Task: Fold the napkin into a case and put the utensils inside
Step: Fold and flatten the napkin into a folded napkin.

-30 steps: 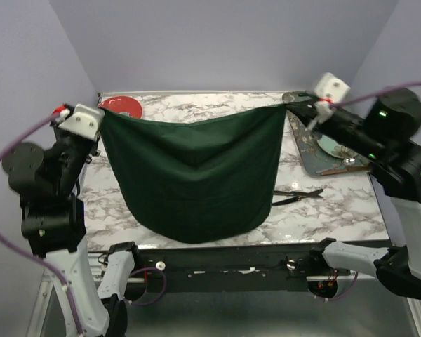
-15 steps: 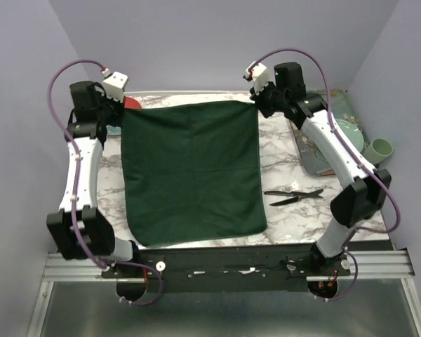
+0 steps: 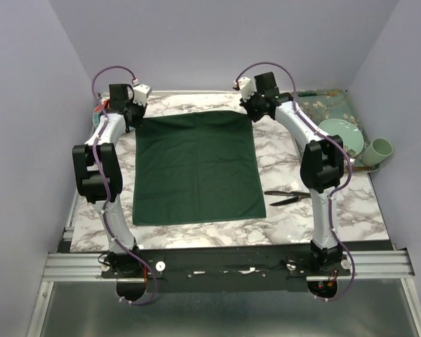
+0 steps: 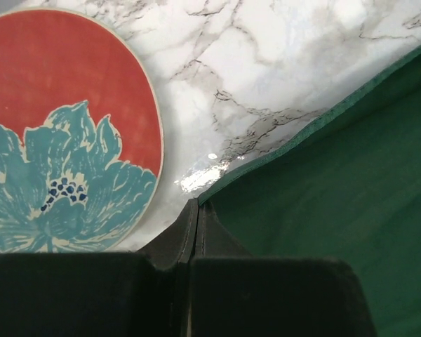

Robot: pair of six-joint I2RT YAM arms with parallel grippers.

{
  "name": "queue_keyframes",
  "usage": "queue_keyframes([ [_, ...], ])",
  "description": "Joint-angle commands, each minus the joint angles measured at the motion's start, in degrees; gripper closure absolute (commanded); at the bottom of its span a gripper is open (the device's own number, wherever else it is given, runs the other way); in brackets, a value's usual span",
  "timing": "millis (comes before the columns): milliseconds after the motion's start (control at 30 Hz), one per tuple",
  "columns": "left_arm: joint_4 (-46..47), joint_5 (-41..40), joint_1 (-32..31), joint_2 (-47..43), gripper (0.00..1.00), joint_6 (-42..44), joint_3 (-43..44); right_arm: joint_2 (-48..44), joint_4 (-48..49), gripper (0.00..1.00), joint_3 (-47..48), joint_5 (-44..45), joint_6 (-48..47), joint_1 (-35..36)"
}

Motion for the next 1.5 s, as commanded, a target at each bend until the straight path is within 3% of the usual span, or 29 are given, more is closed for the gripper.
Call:
queue_keyframes([
  [0,0.97,1.49,0.28,-3.90,1.00,2.55,0.75,-2.29,1.53,0.99,1.93,-0.38,-1.69,-1.16],
  [400,-12.20,5.97,0.80,-26.13,1.00,20.55,-23.86,-19.34,-4.44,0.99,-23.89,-11.63,-9.51,-1.16],
  [633,-19.51,4.66,1.07,-40.10,1.00,31.18,-39.40,-28.57,-11.03,0.99,-36.81,-16.20,-12.94,0.33],
  [833,-20.75,1.14,1.15,-48.46,1.00,37.18,-51.53,-32.36,-8.85,0.99,-47.90,-15.85,-11.63,5.42],
  [1067,-18.38,-0.88,1.07,-52.24,1.00,38.85,-58.75,-33.32,-7.43,0.99,-53.36,-13.83,-10.30,6.66],
  [1467,-24.26,-1.41,1.07,-58.48,1.00,42.01,-57.36,-38.60,-11.13,0.99,-56.17,-13.13,-13.03,7.01],
])
